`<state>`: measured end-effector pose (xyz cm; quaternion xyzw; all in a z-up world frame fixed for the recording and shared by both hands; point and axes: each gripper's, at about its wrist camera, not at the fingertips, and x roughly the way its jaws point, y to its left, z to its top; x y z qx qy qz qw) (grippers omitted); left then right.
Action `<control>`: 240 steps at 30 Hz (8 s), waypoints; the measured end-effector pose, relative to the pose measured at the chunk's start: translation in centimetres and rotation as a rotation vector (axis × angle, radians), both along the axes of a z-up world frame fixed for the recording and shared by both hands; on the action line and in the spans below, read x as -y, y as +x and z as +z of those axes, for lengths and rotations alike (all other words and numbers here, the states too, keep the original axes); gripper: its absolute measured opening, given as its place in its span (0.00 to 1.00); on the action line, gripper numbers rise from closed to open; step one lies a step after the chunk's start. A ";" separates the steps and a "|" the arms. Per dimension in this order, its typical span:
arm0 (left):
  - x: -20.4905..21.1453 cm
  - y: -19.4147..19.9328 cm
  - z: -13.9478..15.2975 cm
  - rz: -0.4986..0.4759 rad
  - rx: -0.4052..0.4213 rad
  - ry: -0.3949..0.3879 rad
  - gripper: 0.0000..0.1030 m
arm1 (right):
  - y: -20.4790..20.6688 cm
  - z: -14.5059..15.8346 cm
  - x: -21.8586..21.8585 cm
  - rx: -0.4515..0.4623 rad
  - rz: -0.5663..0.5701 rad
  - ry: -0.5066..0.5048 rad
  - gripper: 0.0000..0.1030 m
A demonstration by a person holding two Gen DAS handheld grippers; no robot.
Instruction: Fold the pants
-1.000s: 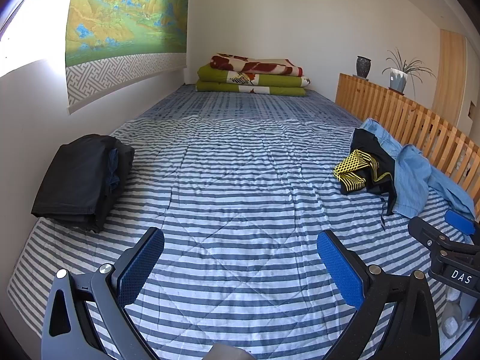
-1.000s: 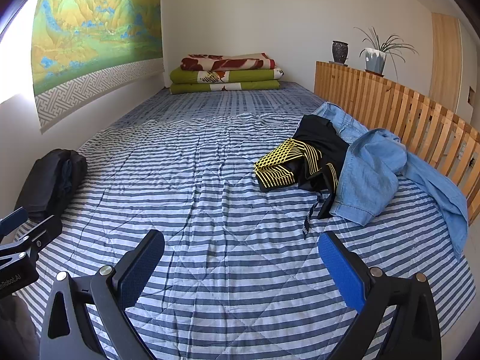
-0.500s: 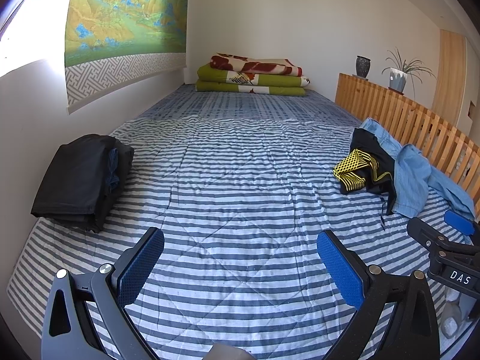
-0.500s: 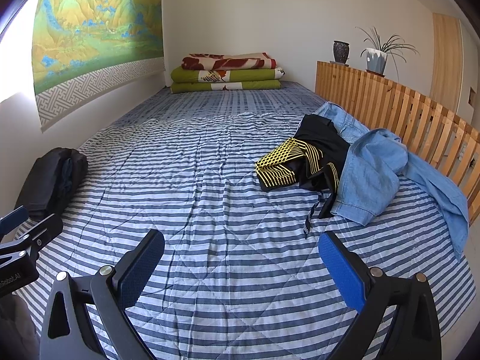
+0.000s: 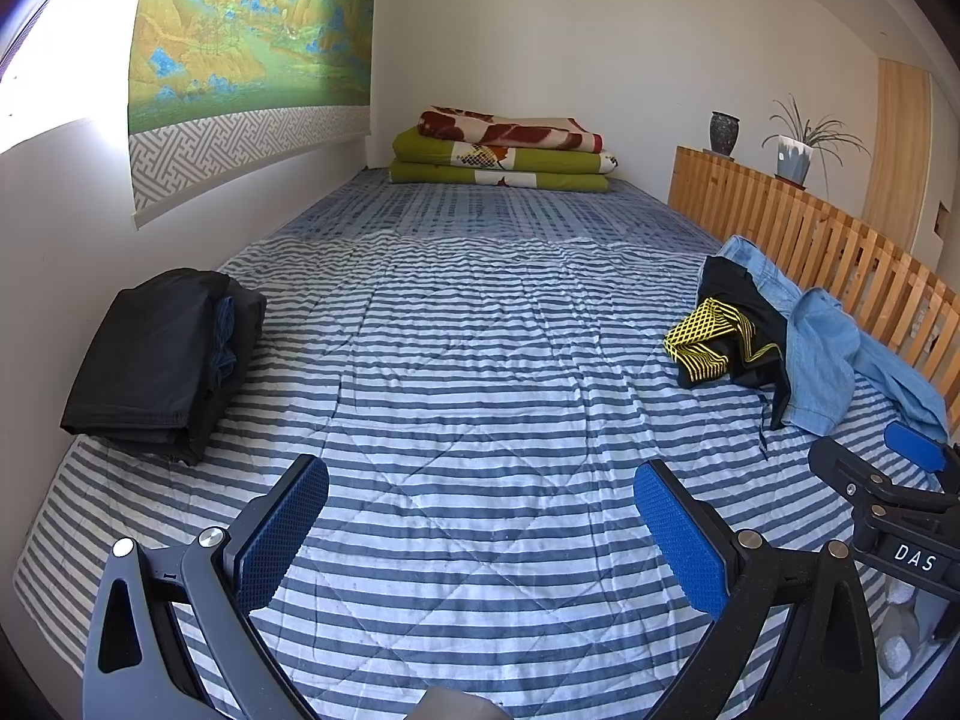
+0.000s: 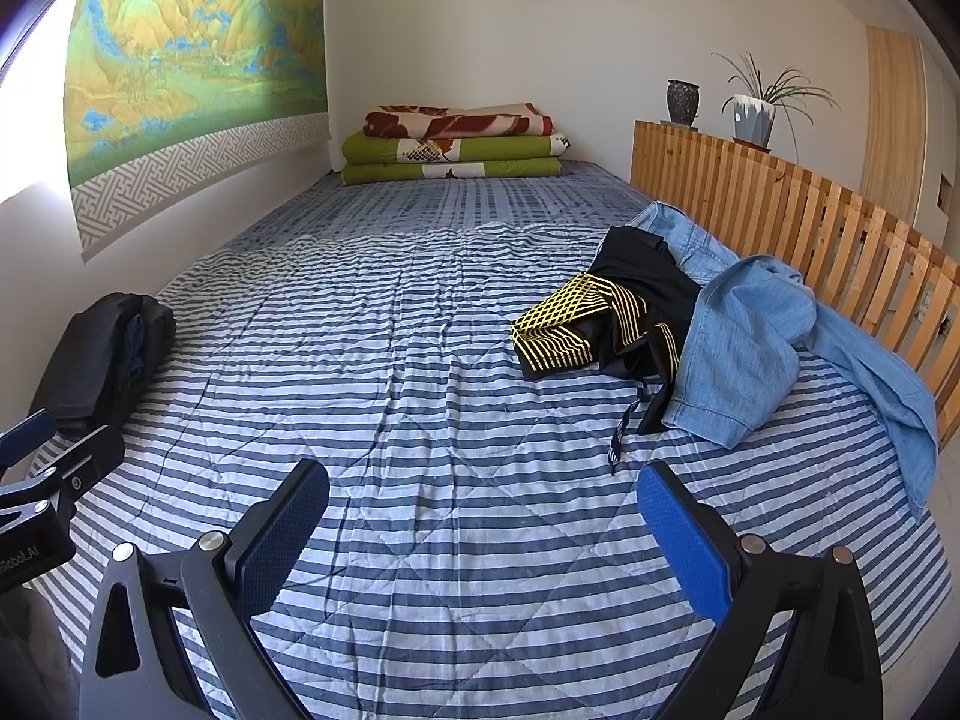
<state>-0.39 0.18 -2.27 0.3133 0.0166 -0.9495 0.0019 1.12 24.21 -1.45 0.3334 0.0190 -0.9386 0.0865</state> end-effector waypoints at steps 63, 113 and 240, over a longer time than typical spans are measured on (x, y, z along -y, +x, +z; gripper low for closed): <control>0.7 -7.6 -7.6 -0.002 0.200 0.069 1.00 | -20.6 -6.6 -8.7 0.196 -0.101 0.203 0.77; 15.6 -3.2 -5.4 0.189 0.145 0.267 1.00 | 8.1 -1.8 17.1 0.527 0.829 -0.023 0.06; 8.7 11.2 31.0 -0.125 -0.297 0.079 0.06 | 7.9 29.7 -9.6 -0.345 0.366 -0.212 0.07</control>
